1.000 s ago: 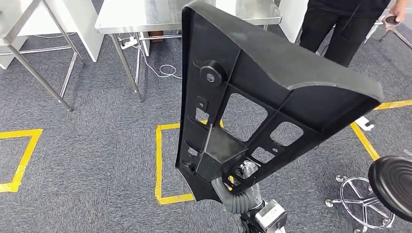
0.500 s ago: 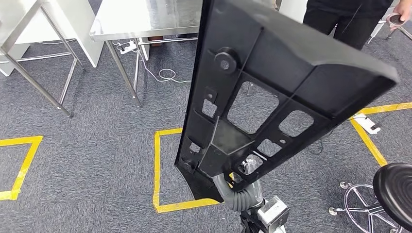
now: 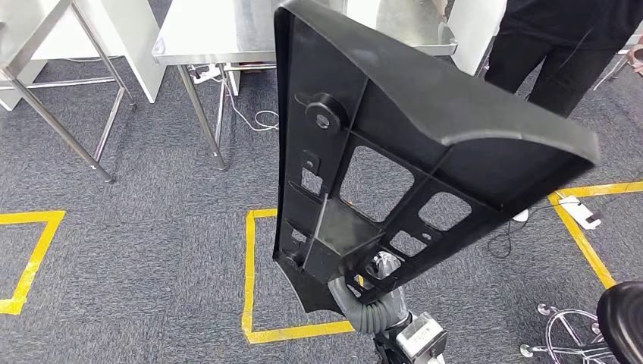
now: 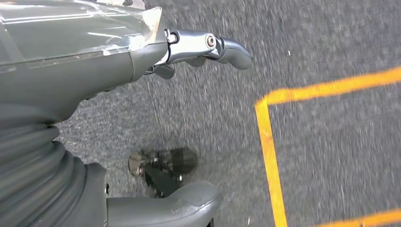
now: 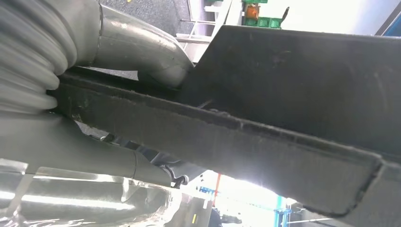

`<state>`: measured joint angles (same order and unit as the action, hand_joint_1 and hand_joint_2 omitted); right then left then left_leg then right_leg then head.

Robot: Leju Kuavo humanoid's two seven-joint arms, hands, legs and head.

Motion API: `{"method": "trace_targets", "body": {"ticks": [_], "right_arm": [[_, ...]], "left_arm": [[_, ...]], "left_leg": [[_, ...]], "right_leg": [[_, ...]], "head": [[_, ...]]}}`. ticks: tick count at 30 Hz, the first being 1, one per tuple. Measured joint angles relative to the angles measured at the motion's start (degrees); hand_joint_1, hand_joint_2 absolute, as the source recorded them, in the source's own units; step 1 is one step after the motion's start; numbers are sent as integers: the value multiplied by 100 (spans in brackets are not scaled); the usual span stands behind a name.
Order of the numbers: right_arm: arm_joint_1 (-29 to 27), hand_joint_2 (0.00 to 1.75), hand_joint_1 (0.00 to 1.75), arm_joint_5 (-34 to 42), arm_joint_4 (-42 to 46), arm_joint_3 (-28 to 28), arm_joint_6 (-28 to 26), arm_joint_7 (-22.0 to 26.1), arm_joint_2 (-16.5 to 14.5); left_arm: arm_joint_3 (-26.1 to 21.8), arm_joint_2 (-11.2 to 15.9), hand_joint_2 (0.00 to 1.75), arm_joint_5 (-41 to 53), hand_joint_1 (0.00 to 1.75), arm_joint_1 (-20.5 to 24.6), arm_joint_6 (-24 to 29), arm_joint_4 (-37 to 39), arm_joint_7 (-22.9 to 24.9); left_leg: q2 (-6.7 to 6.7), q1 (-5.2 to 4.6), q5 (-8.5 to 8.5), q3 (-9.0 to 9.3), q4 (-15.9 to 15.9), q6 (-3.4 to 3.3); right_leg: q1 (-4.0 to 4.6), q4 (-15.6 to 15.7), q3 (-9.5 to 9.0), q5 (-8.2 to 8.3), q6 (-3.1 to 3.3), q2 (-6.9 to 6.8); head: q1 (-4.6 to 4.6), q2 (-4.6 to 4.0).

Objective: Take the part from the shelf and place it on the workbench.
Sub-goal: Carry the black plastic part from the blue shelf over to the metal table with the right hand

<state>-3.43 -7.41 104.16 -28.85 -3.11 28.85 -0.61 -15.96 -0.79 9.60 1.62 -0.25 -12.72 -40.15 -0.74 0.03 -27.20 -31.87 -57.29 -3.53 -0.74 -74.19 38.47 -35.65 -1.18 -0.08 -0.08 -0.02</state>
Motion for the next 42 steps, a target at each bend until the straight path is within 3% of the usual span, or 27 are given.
{"method": "trace_targets", "body": {"ticks": [1,2,3,4,6,8,10,12,14,16,17,19,21,24,26,29,31,32,33,35,37,40,42], "right_arm": [[-4,175,175,-1,-1,1,8,1,5],[-4,175,175,-1,-2,1,14,1,9],[-3,175,175,-2,-2,2,18,1,12],[-3,175,175,-3,-4,2,22,1,14],[-2,175,175,-10,-10,1,26,1,13],[0,175,175,-15,-12,3,27,0,10],[4,175,175,-14,-11,8,27,0,-6],[11,175,175,-11,-10,10,30,2,-32],[9,175,175,-11,-10,15,34,4,-45],[-1,175,175,-13,-10,20,37,4,-46],[-4,175,175,-14,-10,22,40,4,-46],[-5,175,175,-15,-10,24,53,3,-48],[-9,175,175,-17,-5,28,81,3,-51],[-31,175,175,-29,15,32,116,-1,-63],[-31,175,175,-42,26,32,126,0,-66],[-35,175,175,-51,29,33,136,1,-58],[-56,175,175,-52,29,37,140,1,-42],[-63,175,175,-52,29,39,140,1,-32],[-69,175,175,-52,29,40,141,1,-23],[-89,175,175,-52,28,41,141,3,-10],[-113,175,175,-54,30,41,143,8,1],[-117,175,175,-54,39,51,145,9,-2],[-100,175,175,-52,47,65,145,9,-19]], "left_arm": [[-2,-1,175,-1,0,-2,9,0,0],[-4,-2,175,-1,0,-3,15,0,0],[-4,-3,175,0,0,-4,19,0,-1],[-6,-5,175,0,0,-6,21,1,-1],[-9,-7,175,0,0,-6,26,1,1],[-11,-9,175,0,0,-4,30,1,2],[-10,-14,175,2,0,4,31,-3,1],[-11,-17,175,3,0,13,31,-7,-1],[-14,-16,175,4,0,7,31,-5,-1],[-14,-15,175,4,0,-1,29,-4,-1],[-15,-15,175,4,0,-2,28,-4,-1],[-17,-15,175,4,0,-10,29,-4,0],[-19,-17,175,4,0,-21,34,-3,0],[-21,-22,175,5,0,-37,49,-4,1],[-22,-30,175,5,0,-44,51,-4,0],[-26,-34,175,6,0,-42,51,-4,-1],[-26,-33,175,11,0,-46,51,-4,-1],[-26,-34,175,15,0,-47,50,-3,-1],[-26,-36,175,20,0,-48,50,-3,-1],[-26,-46,175,32,0,-53,49,1,-1],[-25,-56,175,41,0,-56,49,4,1],[-25,-61,175,48,0,-49,49,3,1],[-21,-72,175,63,0,-39,43,2,0]], "left_leg": [[-15,-1,-39,47,-1,10],[-29,-2,-84,107,-2,24],[-40,-2,-137,167,-2,43],[-49,-7,-188,229,-10,69],[-52,-24,-279,285,-19,137],[-46,-31,-335,321,-52,198],[-21,-13,-371,264,-261,249],[15,25,-470,-81,-825,319],[33,64,-699,-578,-1456,387],[44,101,-782,-893,-1595,427],[52,115,-651,-921,-1411,435],[73,120,-76,-812,-770,418],[96,81,260,-708,-369,343],[75,34,232,-586,-262,166],[55,28,192,-414,-196,65],[31,12,84,-262,-173,-24],[1,-2,-21,-157,-173,-34],[-15,-12,-80,-84,-173,-30],[-29,-23,-142,-3,-173,-23],[-44,-49,-267,130,-178,5],[-44,-68,-364,208,-193,60],[-27,-48,-396,208,-334,130],[-1,-12,-434,-49,-771,201]], "right_leg": [[0,78,45,110,-54,0],[-3,359,-13,314,-123,0],[-7,771,-134,574,-187,-1],[-4,1130,-241,744,-198,-4],[13,1503,-377,856,-96,-16],[8,1520,-439,822,56,-18],[-30,1549,-552,824,130,-9],[-47,1567,-672,764,195,-9],[-48,1568,-760,676,230,0],[-52,1569,-887,566,219,15],[-56,1570,-973,503,206,20],[-62,1575,-1143,362,163,21],[-49,1608,-1231,243,86,20],[-5,1565,-1352,231,-59,15],[4,1259,-1259,193,-93,10],[0,312,-590,-125,-39,9],[6,70,-201,-292,-33,9],[9,205,-132,-229,-53,9],[14,484,-134,-42,-86,9],[28,1118,-223,526,-127,0],[44,1406,-284,837,-48,-2],[2,1475,-427,838,100,21],[-38,1523,-567,794,172,25]], "head": [[2,0],[2,-1],[5,-1],[4,-1],[1,-1],[-15,-1],[-27,-1],[-32,-1],[-40,-1],[-43,-1],[-42,-1],[-41,-1],[-48,-1],[-59,0],[-62,-1],[-51,-1],[-44,-1],[-42,-1],[-39,-1],[-40,-1],[-51,-1],[-53,-1],[-64,-1]]}}
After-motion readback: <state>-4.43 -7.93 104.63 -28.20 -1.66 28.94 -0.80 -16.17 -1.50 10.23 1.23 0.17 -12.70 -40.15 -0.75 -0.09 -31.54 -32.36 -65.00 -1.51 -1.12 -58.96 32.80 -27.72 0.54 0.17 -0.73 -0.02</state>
